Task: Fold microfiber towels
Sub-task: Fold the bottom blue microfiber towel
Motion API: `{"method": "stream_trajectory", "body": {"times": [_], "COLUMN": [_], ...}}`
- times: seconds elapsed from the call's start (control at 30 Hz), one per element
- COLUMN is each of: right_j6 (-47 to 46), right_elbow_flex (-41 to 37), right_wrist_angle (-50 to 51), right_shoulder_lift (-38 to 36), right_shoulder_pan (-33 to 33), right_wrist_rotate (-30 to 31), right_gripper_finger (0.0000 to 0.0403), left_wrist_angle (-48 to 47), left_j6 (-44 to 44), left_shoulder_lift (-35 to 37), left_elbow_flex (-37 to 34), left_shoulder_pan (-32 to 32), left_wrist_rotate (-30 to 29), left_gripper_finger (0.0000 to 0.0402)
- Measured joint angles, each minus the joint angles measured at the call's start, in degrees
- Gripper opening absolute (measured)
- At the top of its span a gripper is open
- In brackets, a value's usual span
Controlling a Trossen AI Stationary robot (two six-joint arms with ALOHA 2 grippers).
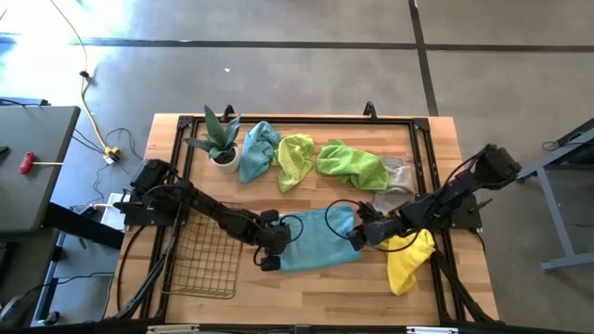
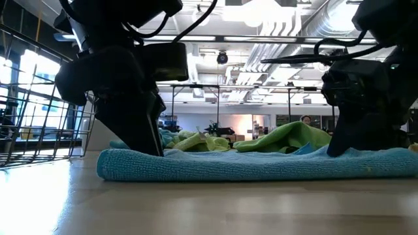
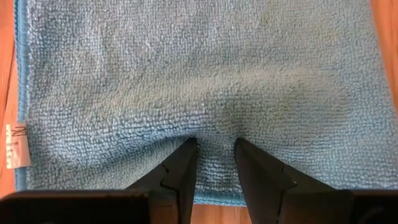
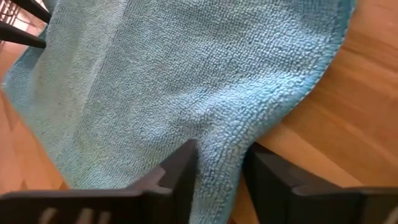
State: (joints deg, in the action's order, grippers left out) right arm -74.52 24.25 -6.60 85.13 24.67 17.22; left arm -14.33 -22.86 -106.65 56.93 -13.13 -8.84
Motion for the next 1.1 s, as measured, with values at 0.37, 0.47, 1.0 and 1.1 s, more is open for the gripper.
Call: {"method": "stream_trajectory", "body": {"times": [0.37, 0.47, 1.0, 1.1], "right_j6": [3.0, 4.1, 14.7, 16.6], "right_elbow_flex": [0.0, 0.4, 18.6, 21.9], "right_wrist_angle": [1.5, 3.8, 47.6, 48.4], "right_shoulder_lift": [0.3, -0.1, -3.6, -3.6], "right_shoulder_pan": [0.0, -0.1, -5.1, -6.3], "right_wrist_rotate": [-0.6, -1.5, -8.3, -8.9], "right_gripper_finger": [0.0008, 0.0003, 0.0000, 0.0000], "left_wrist_angle": [-5.0, -8.0, -17.6, -19.5], "left_j6": [1.0, 1.8, 2.0, 2.0], "left_shoulder_lift": [-0.3, -0.3, -0.1, -0.1], "left_elbow_flex": [3.7, 6.3, 13.5, 14.8], "left_shoulder_pan": [0.0, 0.0, -3.0, -4.0], "left_wrist_rotate": [0.1, 1.0, 4.5, 4.5], "left_gripper_finger": [0.0103, 0.0103, 0.0103, 0.0103]}}
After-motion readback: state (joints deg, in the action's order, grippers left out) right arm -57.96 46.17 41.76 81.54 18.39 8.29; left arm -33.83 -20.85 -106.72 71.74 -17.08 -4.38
